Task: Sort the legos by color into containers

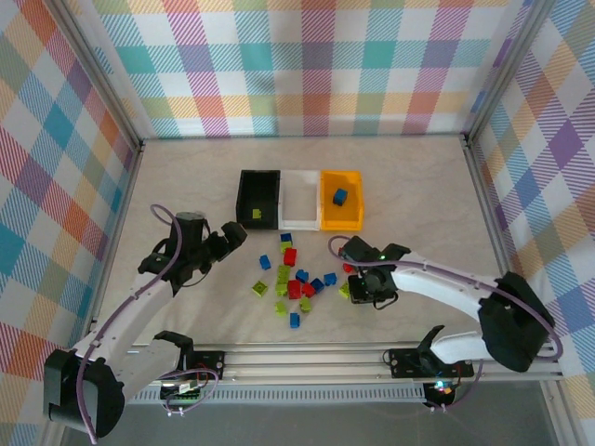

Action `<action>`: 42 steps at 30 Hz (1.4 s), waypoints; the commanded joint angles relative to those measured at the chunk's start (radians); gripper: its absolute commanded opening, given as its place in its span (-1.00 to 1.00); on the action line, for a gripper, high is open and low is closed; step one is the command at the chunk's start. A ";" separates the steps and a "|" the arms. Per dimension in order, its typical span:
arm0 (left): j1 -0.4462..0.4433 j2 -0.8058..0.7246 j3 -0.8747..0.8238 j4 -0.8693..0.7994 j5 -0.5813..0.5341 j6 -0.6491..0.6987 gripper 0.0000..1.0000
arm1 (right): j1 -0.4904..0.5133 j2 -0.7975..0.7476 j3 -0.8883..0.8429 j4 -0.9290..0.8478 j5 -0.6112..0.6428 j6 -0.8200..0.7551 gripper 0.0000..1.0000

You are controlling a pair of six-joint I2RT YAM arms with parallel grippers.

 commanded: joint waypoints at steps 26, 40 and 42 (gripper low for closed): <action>0.022 -0.077 0.024 -0.162 0.010 0.111 0.90 | -0.351 0.830 1.123 -0.030 0.037 -0.222 0.17; -0.287 0.118 0.077 -0.215 -0.207 0.154 0.68 | -0.264 0.505 0.774 0.126 0.044 -0.221 0.52; -0.346 0.177 0.083 -0.209 -0.239 0.151 0.68 | -0.252 0.436 0.689 0.162 0.034 -0.209 0.55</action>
